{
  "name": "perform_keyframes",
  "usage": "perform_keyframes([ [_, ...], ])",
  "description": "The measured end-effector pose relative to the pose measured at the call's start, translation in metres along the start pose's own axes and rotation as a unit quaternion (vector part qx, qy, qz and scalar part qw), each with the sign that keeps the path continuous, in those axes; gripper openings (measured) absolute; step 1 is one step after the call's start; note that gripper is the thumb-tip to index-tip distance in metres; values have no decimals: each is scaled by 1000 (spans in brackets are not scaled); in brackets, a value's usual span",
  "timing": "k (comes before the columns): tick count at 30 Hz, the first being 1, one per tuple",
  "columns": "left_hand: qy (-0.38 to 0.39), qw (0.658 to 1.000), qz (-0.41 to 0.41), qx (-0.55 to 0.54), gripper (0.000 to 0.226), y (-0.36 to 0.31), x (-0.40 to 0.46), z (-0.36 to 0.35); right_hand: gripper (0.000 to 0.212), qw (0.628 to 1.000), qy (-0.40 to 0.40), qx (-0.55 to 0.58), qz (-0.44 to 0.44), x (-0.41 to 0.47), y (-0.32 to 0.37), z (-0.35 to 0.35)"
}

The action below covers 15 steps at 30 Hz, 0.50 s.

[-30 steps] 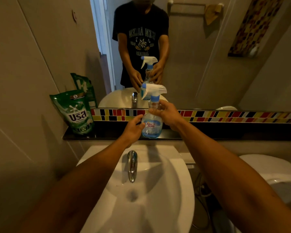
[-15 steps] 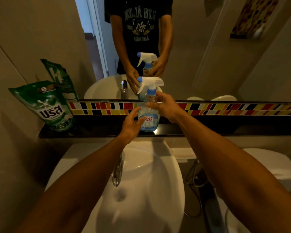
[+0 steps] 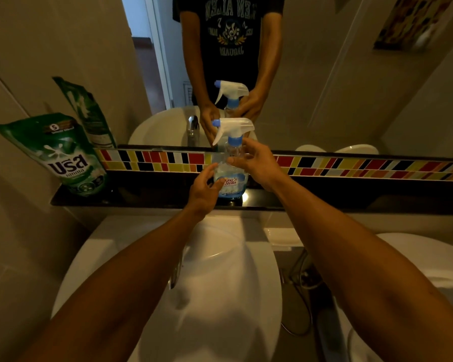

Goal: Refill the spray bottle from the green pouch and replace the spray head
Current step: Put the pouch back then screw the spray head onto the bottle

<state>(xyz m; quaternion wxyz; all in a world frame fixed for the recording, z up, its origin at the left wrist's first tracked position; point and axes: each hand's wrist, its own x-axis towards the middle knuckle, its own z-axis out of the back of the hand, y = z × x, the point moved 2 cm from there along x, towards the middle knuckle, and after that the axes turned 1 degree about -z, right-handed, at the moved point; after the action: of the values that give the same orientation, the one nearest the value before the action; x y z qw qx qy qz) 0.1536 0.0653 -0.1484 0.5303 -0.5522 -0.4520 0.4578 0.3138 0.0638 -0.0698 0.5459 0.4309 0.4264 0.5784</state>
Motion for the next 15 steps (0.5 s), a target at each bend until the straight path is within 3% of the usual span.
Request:
perform_keyframes([
  [5, 6, 1000, -5, 2, 40, 1, -1, -1, 38, 1000, -22, 10, 6, -4, -5, -4],
  [15, 23, 1000, 9, 16, 46, 5, 3, 4, 48, 999, -43, 16, -22, -5, -12, -6],
])
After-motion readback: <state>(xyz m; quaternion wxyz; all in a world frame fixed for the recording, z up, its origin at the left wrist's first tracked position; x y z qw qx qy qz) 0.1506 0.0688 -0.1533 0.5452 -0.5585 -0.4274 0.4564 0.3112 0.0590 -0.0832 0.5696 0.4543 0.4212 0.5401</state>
